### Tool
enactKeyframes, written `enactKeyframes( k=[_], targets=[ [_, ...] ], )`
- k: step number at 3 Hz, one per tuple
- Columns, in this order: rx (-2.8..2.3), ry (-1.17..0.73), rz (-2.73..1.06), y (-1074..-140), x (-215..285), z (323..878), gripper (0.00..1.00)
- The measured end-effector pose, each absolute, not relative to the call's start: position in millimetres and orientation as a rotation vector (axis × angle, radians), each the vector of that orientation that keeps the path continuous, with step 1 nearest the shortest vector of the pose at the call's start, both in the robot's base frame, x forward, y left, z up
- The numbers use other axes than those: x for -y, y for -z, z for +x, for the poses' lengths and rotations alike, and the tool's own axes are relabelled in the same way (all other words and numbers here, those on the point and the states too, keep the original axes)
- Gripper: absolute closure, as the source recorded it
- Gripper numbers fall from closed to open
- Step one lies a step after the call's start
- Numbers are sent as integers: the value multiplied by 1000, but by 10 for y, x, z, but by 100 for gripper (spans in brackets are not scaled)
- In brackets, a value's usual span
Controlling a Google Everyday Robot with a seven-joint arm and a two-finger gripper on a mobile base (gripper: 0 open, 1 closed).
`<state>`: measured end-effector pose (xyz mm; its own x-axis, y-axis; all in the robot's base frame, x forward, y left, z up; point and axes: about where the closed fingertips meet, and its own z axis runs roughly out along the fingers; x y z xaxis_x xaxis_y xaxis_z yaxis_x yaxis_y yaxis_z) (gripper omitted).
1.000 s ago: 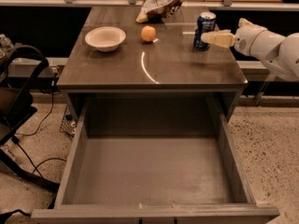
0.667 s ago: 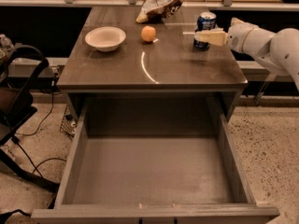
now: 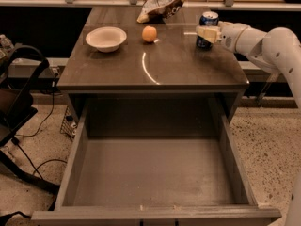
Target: Pick pepsi can
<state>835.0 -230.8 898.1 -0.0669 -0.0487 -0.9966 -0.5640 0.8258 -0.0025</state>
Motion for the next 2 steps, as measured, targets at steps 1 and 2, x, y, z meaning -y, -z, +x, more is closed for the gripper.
enactKeyframes(
  k=[1, 2],
  targets=[
    [-1598, -459, -500, -8969, 2260, 8361, 80],
    [-1598, -462, -502, -8963, 2233, 8367, 100]
  ],
)
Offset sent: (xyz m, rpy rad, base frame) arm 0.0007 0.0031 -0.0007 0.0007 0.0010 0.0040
